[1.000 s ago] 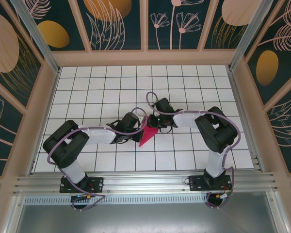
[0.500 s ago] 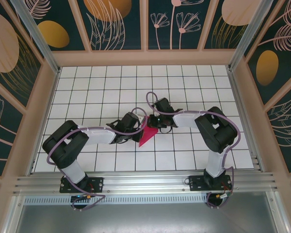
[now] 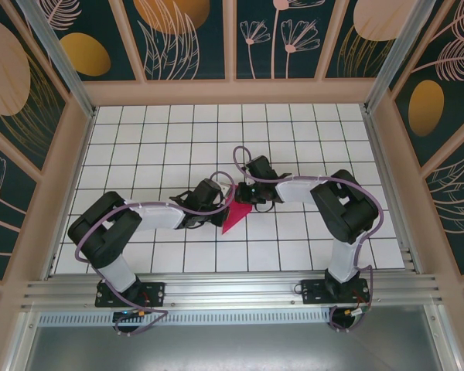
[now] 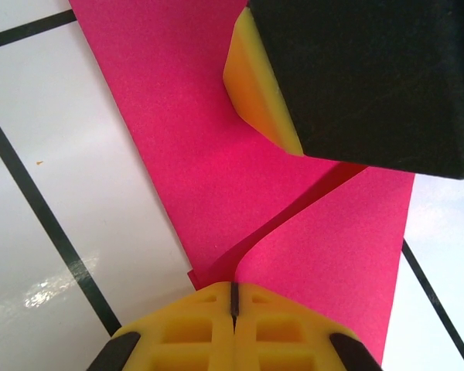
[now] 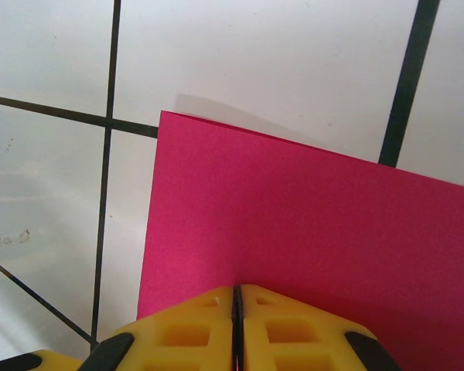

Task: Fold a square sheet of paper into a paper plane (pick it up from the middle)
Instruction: Third fold the triangle at the center of the table.

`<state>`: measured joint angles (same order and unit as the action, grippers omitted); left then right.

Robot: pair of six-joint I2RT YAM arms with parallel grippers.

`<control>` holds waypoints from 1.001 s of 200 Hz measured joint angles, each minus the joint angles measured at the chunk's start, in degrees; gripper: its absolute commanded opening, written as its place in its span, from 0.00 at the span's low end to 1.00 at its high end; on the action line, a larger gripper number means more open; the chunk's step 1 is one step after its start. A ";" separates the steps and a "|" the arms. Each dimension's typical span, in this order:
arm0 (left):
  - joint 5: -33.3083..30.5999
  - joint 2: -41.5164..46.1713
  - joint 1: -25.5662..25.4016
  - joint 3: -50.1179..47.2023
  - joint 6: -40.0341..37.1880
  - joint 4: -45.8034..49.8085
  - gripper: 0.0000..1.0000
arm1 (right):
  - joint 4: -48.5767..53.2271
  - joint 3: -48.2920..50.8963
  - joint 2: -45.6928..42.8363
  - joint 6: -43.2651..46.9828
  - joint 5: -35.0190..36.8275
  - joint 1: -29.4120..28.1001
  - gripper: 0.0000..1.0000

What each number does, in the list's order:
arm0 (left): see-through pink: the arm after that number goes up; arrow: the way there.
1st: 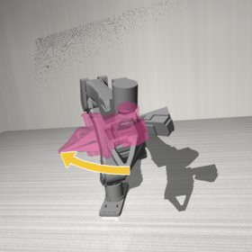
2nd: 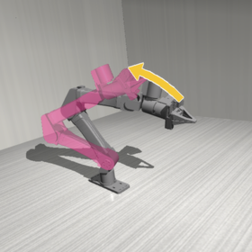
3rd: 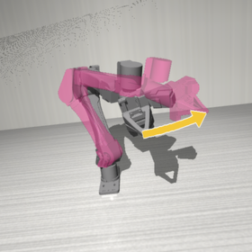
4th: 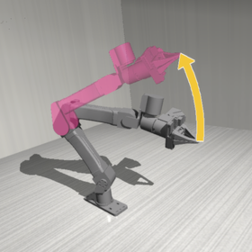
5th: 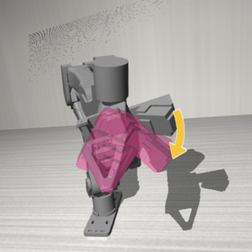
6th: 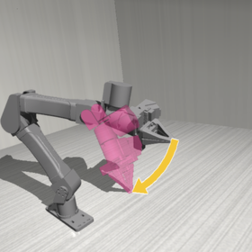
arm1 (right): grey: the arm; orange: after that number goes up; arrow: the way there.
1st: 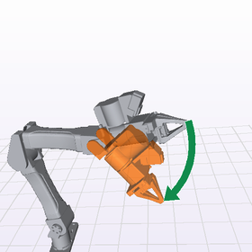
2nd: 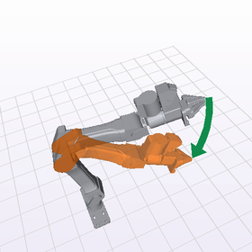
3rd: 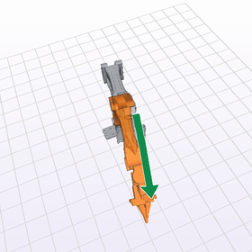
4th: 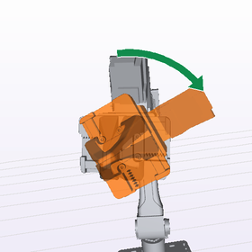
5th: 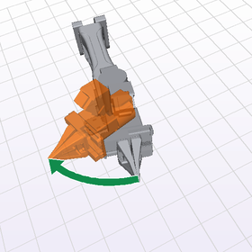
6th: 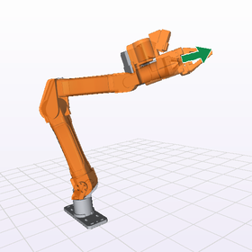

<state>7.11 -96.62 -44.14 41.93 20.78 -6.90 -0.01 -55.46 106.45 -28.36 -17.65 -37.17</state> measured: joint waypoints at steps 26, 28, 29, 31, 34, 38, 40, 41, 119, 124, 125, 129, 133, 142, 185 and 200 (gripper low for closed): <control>0.20 -0.13 0.00 0.00 -0.24 -0.20 0.00 | -0.04 -0.04 0.00 -0.02 -0.48 0.09 0.13; 0.20 -0.13 0.00 0.00 -0.24 -0.20 0.00 | -0.04 -0.04 0.00 -0.02 -0.52 0.11 0.13; 0.20 -0.13 0.00 0.00 -0.24 -0.20 0.00 | -0.04 -0.04 0.00 -0.02 -0.57 0.11 0.13; 0.22 -0.15 0.00 0.00 -0.26 -0.20 0.00 | -0.04 -0.04 0.00 -0.02 -0.61 0.11 0.13; 0.24 -0.15 0.00 0.00 -0.31 -0.20 0.00 | -0.07 -0.04 0.00 -0.02 -0.72 0.15 0.13; 0.31 -0.15 0.00 0.00 -0.42 -0.20 0.00 | -0.09 -0.04 -0.02 -0.04 -0.85 0.24 0.13; 0.33 -0.15 0.00 0.00 -0.44 -0.20 0.00 | -0.07 -0.04 -0.02 -0.04 -0.90 0.26 0.14; 0.35 -0.15 0.00 0.00 -0.46 -0.20 0.00 | -0.09 -0.04 -0.02 -0.04 -0.96 0.28 0.14; 0.83 -1.18 0.02 0.42 -0.83 -1.68 0.00 | -4.81 7.69 -15.54 -6.03 -1.70 1.33 0.13; 0.85 -1.22 0.02 0.42 -0.83 -1.77 0.00 | -5.84 9.38 -17.20 -6.97 -1.46 1.18 0.12; 0.85 -1.25 0.02 0.42 -0.83 -1.79 0.00 | -6.10 9.88 -17.68 -7.23 -1.46 1.11 0.12; 0.87 -1.31 0.02 0.42 -0.83 -1.90 0.00 | -6.88 11.23 -18.82 -8.17 -1.31 1.01 0.12; 0.92 -1.38 0.02 0.42 -0.83 -1.99 0.00 | -7.61 12.85 -20.15 -8.90 -1.29 0.72 0.11; 1.05 -1.44 0.07 0.42 -0.83 -2.14 0.00 | -9.29 16.26 -22.34 -10.91 -1.25 0.00 0.08; 1.46 -1.66 0.28 0.42 -0.83 -2.58 0.00 | -14.53 25.22 -24.59 -18.08 -1.97 -7.91 0.04; 1.49 -1.75 0.28 0.42 -0.83 -2.80 0.00 | -18.53 26.43 -23.65 -20.35 -2.29 -10.25 0.04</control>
<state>8.60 -98.37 -43.86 42.35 19.94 -9.69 -18.55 -29.04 82.81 -48.71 -19.94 -47.42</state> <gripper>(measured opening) 0.068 0.071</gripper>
